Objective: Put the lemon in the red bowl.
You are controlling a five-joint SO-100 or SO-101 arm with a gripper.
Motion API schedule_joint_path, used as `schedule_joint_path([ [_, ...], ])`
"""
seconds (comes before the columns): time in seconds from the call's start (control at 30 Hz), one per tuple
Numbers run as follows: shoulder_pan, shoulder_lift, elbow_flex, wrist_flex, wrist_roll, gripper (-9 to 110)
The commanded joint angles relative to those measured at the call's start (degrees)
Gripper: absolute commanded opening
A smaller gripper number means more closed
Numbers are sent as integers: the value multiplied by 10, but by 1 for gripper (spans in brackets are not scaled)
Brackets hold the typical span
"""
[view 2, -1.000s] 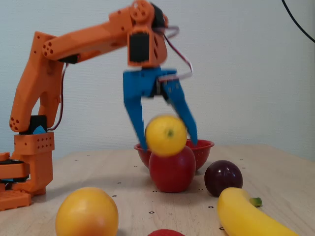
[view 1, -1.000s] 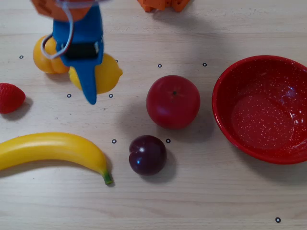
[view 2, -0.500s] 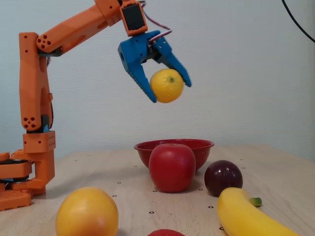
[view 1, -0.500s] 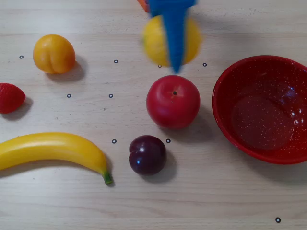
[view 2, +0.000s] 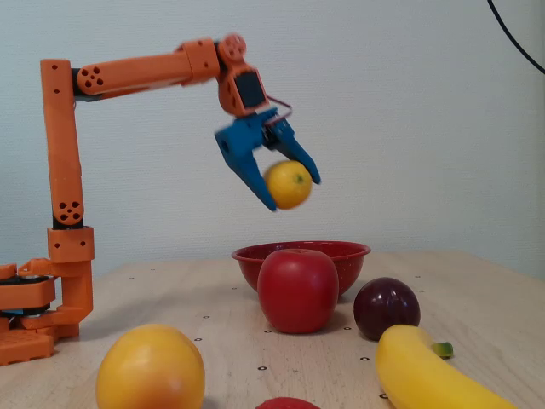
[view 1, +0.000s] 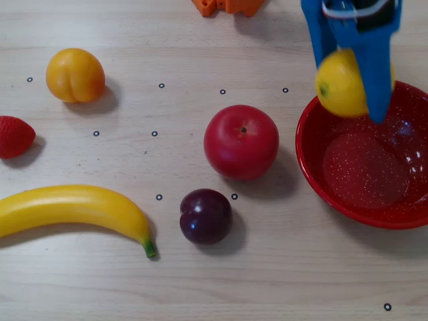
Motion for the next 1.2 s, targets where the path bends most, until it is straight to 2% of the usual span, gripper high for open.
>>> schedule_joint_path([
  [0.0, 23, 30, -12, -53, 1, 0],
  [0.27, 44, -23, 73, -238, 30, 0],
  [0.47, 61, -57, 108, -294, 58, 0],
  [0.5, 63, -62, 108, -294, 58, 3],
  [0.67, 64, -73, 100, -279, 26, 35],
  [0.77, 62, -73, 71, -233, 11, 44],
  [0.9, 54, -64, 17, -175, -11, 43],
  [1.17, 16, 39, -24, -76, -19, 15],
])
